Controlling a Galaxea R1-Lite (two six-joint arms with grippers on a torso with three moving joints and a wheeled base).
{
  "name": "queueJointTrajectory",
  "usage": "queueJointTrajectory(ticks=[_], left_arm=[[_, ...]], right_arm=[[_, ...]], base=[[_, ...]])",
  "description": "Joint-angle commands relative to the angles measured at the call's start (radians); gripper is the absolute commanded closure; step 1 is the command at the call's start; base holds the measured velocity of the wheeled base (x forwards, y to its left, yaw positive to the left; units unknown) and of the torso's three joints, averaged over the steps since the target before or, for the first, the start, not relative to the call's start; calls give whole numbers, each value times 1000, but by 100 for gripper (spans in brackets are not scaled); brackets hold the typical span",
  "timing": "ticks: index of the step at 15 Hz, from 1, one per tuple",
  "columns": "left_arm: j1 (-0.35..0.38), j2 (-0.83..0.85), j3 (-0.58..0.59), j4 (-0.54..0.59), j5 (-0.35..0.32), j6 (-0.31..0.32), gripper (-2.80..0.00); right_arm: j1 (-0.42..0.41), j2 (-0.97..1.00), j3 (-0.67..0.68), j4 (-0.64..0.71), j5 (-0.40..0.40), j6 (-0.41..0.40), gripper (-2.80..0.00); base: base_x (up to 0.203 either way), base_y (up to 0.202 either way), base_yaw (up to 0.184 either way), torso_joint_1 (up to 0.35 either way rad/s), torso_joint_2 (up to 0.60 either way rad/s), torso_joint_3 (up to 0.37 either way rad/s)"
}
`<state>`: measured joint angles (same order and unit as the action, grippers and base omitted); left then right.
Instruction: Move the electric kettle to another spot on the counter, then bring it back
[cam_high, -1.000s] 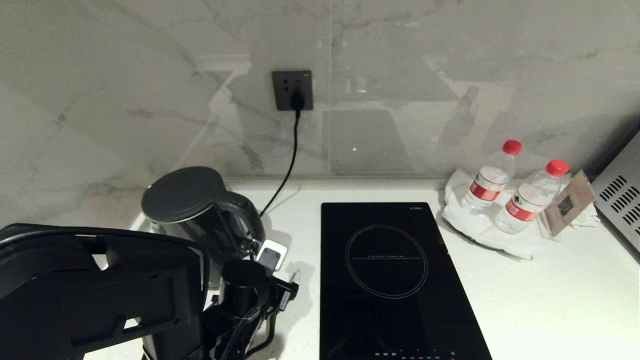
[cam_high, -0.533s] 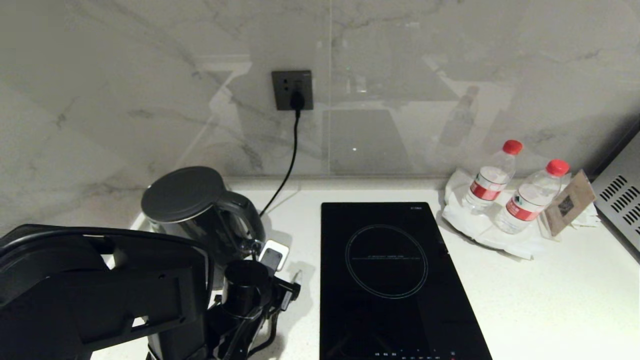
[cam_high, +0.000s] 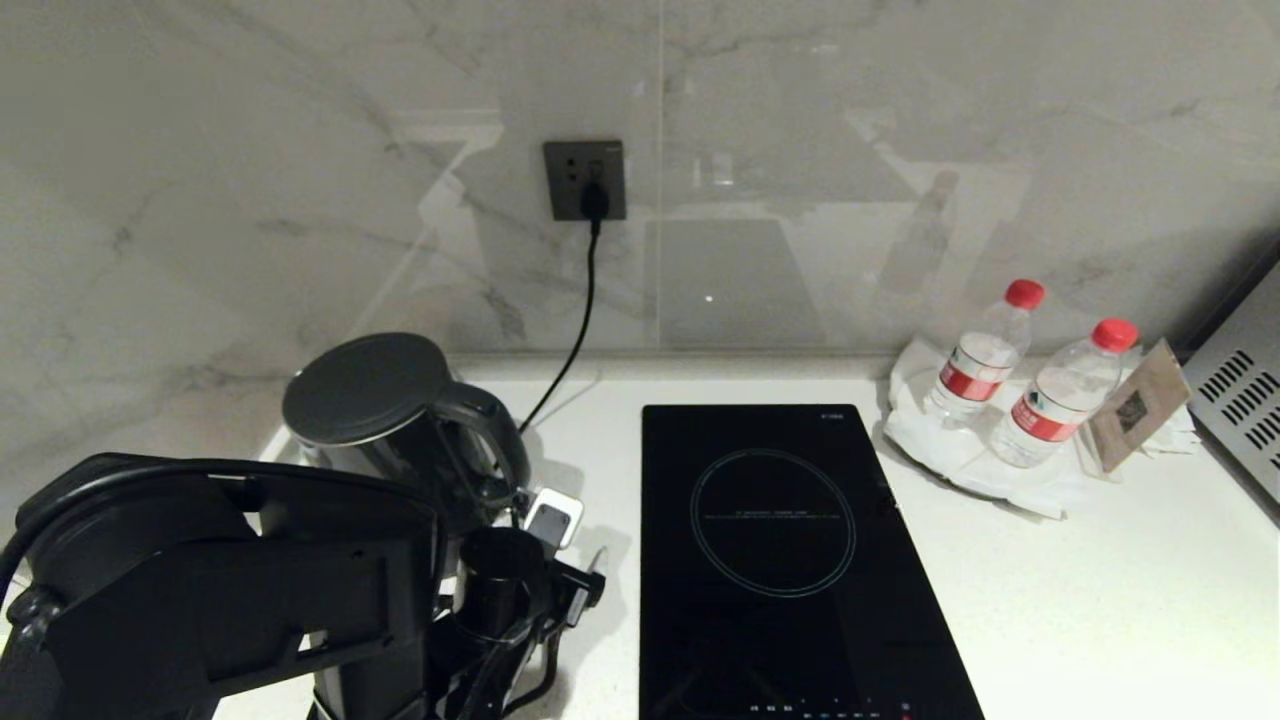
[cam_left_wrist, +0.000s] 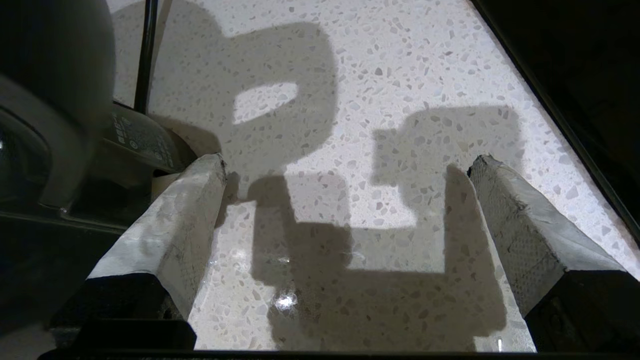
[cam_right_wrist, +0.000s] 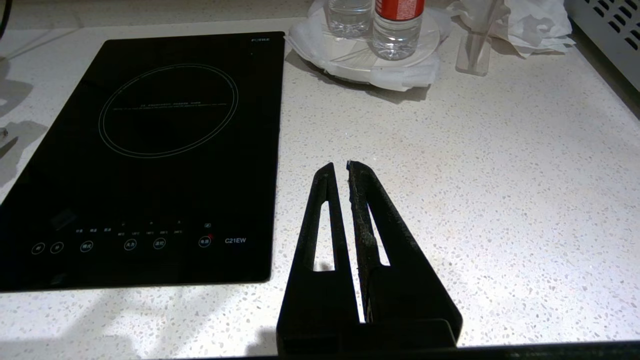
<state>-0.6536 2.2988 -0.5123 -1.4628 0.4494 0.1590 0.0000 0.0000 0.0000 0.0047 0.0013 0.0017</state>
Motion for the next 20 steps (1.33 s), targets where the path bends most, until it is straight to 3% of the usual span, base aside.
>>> queueJointTrajectory(ticks=[1, 20], left_arm=[[2, 7, 0, -8, 5, 1, -280], [-23, 21, 78, -67, 3, -6, -280]], right_arm=[[2, 0, 0, 0, 0, 0, 0], [1, 0, 0, 0, 0, 0, 0]], base=[[0, 0, 0, 0, 0, 0], [0, 0, 0, 0, 0, 0]])
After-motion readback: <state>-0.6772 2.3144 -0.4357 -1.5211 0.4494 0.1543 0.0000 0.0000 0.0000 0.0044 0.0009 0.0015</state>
